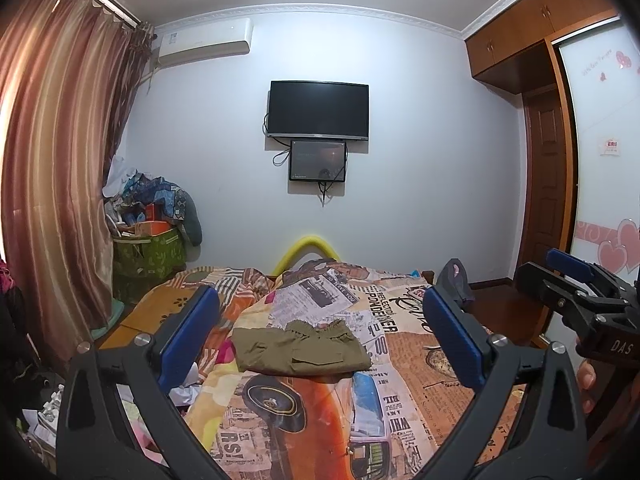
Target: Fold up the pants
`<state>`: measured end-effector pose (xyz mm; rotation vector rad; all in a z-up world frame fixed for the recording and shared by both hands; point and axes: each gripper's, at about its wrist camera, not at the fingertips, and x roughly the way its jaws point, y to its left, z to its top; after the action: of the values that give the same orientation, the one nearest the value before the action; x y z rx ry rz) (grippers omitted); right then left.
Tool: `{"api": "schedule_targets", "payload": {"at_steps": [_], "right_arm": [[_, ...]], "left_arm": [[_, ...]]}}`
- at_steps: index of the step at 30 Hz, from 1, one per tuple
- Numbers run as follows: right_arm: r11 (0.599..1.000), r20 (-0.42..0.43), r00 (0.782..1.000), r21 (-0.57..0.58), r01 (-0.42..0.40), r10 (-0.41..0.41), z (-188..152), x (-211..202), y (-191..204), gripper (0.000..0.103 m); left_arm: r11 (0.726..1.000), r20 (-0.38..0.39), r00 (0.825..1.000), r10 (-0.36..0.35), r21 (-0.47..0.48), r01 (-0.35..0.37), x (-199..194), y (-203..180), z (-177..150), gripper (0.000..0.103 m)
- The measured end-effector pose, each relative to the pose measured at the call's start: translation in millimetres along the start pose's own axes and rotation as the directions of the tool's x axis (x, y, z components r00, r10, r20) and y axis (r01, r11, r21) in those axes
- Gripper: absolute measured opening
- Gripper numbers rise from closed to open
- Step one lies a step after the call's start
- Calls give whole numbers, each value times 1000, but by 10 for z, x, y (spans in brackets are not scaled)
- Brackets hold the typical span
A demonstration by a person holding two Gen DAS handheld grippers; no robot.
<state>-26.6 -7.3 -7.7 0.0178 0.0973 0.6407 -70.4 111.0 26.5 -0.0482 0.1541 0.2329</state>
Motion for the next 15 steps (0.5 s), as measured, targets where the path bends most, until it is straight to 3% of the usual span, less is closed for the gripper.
{"api": "schedule_targets", "payload": {"at_steps": [15], "right_arm": [[1000,-5,1000,7,1,-1,17,-33,1,103]], "left_arm": [[1000,-7,1000,-7,4,7,29,-16,-26,103]]}}
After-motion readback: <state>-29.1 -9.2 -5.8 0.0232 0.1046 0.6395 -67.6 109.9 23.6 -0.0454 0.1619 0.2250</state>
